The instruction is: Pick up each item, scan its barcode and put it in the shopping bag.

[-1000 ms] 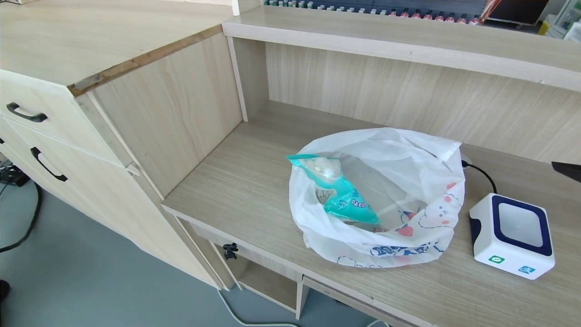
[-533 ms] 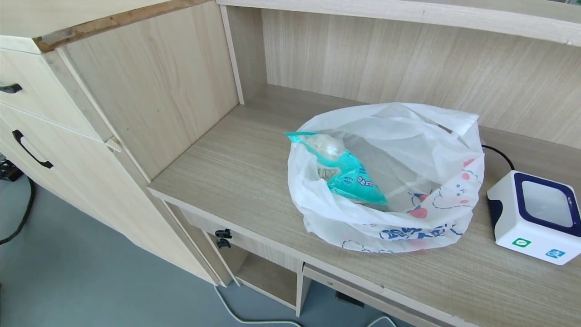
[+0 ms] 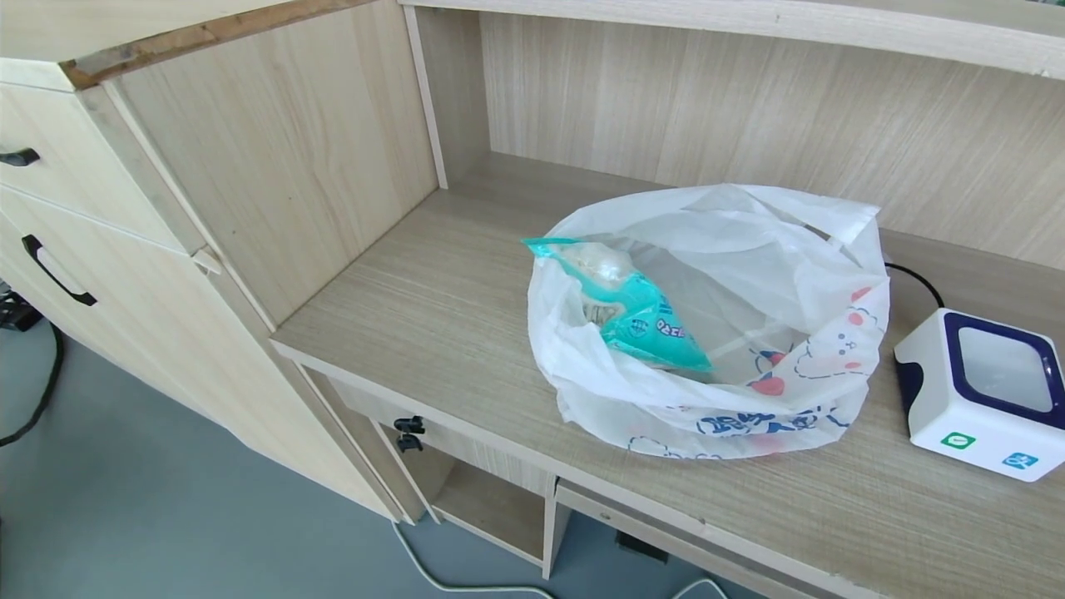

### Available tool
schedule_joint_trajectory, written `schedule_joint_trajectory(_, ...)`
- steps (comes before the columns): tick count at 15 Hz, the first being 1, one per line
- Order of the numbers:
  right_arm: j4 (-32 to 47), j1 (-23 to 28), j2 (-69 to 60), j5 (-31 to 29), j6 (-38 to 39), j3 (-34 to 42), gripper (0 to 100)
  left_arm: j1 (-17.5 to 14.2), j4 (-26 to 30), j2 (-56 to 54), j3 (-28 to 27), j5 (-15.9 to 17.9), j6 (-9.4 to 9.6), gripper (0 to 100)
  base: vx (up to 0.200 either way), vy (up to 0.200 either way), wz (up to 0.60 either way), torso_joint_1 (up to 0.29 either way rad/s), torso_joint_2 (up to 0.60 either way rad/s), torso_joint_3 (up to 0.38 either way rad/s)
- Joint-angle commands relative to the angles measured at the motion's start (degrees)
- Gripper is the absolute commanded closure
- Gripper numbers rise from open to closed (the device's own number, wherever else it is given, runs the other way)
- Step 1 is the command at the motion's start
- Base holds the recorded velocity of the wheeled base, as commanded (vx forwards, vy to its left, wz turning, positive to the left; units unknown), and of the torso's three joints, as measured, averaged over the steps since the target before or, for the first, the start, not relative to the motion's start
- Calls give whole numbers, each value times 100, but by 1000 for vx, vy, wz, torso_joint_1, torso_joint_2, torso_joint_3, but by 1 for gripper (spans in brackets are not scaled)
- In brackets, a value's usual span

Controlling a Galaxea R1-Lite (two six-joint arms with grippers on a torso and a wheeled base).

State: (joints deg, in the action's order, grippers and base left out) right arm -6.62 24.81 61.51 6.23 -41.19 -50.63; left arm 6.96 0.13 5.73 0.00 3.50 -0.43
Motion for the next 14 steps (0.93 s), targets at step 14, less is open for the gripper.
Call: schedule_joint_trajectory(14, -340, -134, -228, -307, -161, 545, 0, -2, -5, 7, 0, 2, -1, 0, 0, 0, 0, 35, -306, -274)
